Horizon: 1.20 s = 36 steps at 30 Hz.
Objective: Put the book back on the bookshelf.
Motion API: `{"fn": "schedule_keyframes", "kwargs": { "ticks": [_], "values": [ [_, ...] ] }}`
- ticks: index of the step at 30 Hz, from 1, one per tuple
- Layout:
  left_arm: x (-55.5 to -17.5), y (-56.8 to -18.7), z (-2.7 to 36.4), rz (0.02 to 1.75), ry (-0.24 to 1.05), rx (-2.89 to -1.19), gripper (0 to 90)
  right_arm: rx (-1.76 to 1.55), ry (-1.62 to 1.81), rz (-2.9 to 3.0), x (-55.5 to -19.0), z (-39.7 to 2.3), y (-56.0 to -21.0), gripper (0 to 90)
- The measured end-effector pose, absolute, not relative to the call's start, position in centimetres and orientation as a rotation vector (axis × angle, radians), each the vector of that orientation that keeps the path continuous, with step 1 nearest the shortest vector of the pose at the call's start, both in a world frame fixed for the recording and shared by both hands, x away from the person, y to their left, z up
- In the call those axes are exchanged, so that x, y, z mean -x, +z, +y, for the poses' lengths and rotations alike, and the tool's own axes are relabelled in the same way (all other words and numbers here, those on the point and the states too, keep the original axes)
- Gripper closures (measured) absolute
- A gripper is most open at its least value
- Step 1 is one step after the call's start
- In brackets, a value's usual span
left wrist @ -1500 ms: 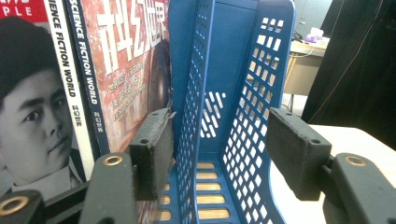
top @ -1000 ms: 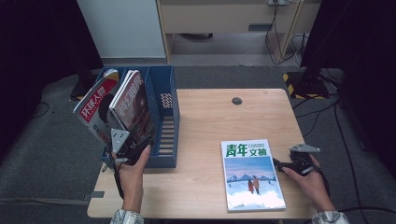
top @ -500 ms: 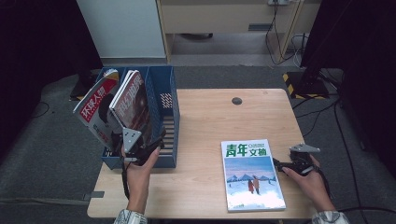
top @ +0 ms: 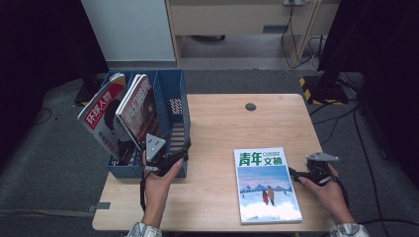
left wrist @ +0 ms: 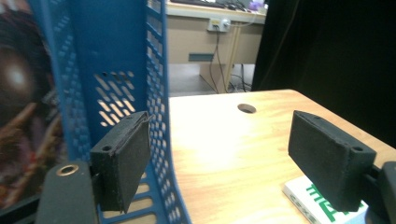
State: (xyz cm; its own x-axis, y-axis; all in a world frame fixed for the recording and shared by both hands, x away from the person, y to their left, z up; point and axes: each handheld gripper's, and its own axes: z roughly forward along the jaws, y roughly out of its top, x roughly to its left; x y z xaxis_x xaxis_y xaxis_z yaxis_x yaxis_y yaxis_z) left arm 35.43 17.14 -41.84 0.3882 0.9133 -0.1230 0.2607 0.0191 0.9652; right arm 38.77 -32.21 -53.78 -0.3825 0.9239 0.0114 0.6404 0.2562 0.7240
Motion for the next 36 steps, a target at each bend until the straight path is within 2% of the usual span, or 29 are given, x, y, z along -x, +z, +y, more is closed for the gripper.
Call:
{"fn": "schedule_keyframes", "kwargs": {
  "ticks": [20,28,36],
  "values": [
    [-35.1,-42.0,13.1,1.008,0.647,-1.620,20.8,-1.425,0.902,2.124,-38.9,-32.2,-53.7,11.4],
    [-34.8,-42.8,10.4,0.955,0.624,-1.692,21.2,-1.422,0.891,2.136,-39.1,-32.1,-52.9,15.7],
    [-34.6,-45.2,6.6,0.907,0.604,-1.817,22.0,-1.387,0.974,2.111,-39.0,-31.8,-51.1,19.4]
  ]
}}
